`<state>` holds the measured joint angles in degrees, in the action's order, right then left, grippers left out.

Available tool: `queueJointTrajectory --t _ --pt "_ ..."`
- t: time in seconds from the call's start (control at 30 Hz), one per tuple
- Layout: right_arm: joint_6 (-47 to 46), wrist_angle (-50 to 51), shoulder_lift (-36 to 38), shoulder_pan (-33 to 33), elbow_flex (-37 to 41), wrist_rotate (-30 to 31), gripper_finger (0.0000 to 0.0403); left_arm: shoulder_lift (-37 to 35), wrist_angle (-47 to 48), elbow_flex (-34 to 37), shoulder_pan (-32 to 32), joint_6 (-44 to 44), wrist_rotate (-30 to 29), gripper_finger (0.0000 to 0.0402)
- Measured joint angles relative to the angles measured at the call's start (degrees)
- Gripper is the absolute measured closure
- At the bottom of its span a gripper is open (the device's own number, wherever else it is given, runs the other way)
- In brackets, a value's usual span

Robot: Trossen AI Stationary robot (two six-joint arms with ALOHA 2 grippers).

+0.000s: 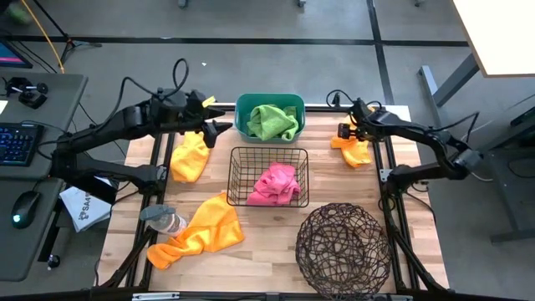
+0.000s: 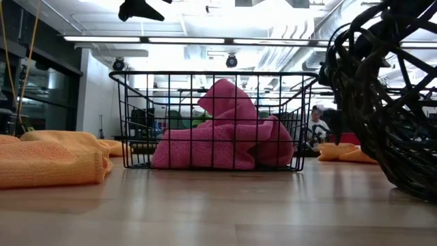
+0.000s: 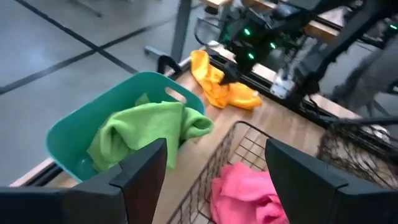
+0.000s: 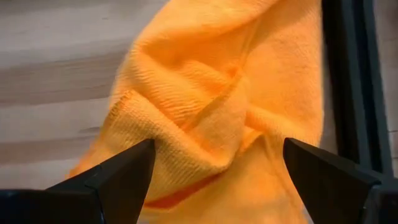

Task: Sort microfiber towel by color & place in baskets
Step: Put the right yellow microfiber cloth into the spiral wire basket

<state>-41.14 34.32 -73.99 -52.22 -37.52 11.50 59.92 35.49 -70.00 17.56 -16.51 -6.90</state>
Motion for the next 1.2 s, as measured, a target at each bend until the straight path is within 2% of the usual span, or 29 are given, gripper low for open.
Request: queueJointTrajectory --t 0.13,0.33,0.47,0.57,0.67,0.7,0.73,0.83,0.93,1.07,1.2 --pt "1.1 -3.5 -3.2 0.4 0.7 1.6 0.0053 0.1 -3.8 0.5 -0.4 -0.7 -3.6 0.0142" --pt "2.4 -5.7 -9.5 0.5 0.5 0.8 0.0069 0.0 -11.2 0.5 -0.5 -0.4 -2.8 0.0142" --pt "3.7 -5.4 -11.5 0.8 0.2 -0.7 0.0126 -0.7 -12.8 0.5 -0.5 -0.4 -2.4 0.0142" --pt "4.8 -4.4 -9.5 1.7 0.4 -1.5 0.0214 -1.4 -13.2 0.5 -0.5 -0.2 -2.4 0.0142" --pt "7.2 -0.8 -5.2 2.5 0.5 -2.2 0.0341 -2.5 -13.2 0.5 -0.4 0.6 -3.2 0.0142" --pt "8.3 -0.1 -3.1 2.6 0.2 -2.0 0.037 -2.9 -13.2 0.5 -0.3 0.7 -3.8 0.0142" --pt "9.4 0.4 -1.0 2.8 -0.1 -1.8 0.0382 -3.1 -13.4 0.5 -0.3 1.0 -4.3 0.0142" --pt "11.0 6.1 6.4 2.9 -2.0 -2.5 0.0378 -3.8 -14.5 0.5 -0.3 1.7 -5.5 0.0142" --pt "13.9 8.0 16.3 4.8 -5.4 -5.9 0.0395 -4.2 -16.5 0.5 -0.3 1.7 -6.8 0.0142" --pt "13.6 8.0 29.7 10.0 -10.0 -17.5 0.0395 -4.1 -18.8 0.5 -0.3 1.7 -7.6 0.0142" --pt "7.2 7.8 40.2 18.6 -12.7 -31.7 0.0397 -3.8 -20.4 0.5 -0.3 1.7 -7.7 0.0142"
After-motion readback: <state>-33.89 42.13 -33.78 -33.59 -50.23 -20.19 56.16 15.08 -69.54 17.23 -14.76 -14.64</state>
